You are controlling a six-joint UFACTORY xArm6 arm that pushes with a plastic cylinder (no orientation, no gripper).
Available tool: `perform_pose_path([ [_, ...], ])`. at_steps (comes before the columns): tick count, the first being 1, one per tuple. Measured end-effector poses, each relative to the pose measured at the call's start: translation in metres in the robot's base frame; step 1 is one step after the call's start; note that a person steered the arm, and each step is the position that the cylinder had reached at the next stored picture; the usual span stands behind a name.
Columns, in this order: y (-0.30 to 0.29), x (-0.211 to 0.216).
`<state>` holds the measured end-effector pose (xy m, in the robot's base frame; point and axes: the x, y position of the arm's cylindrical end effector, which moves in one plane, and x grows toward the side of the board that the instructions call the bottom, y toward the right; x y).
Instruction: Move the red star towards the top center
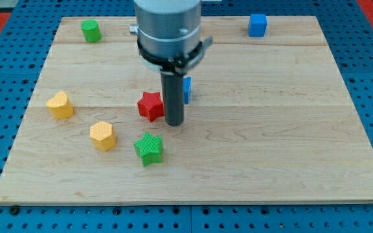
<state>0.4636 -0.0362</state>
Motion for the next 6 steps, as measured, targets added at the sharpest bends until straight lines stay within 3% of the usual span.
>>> perform_pose_path([
  [1,-0.066,-0.047],
  [2,-0.120,-0.062],
  [3,-0.075,-0.065],
  [4,-0.081,-0.108],
  [5,-0.128,-0.119],
  [6,-0.149,-0.103],
])
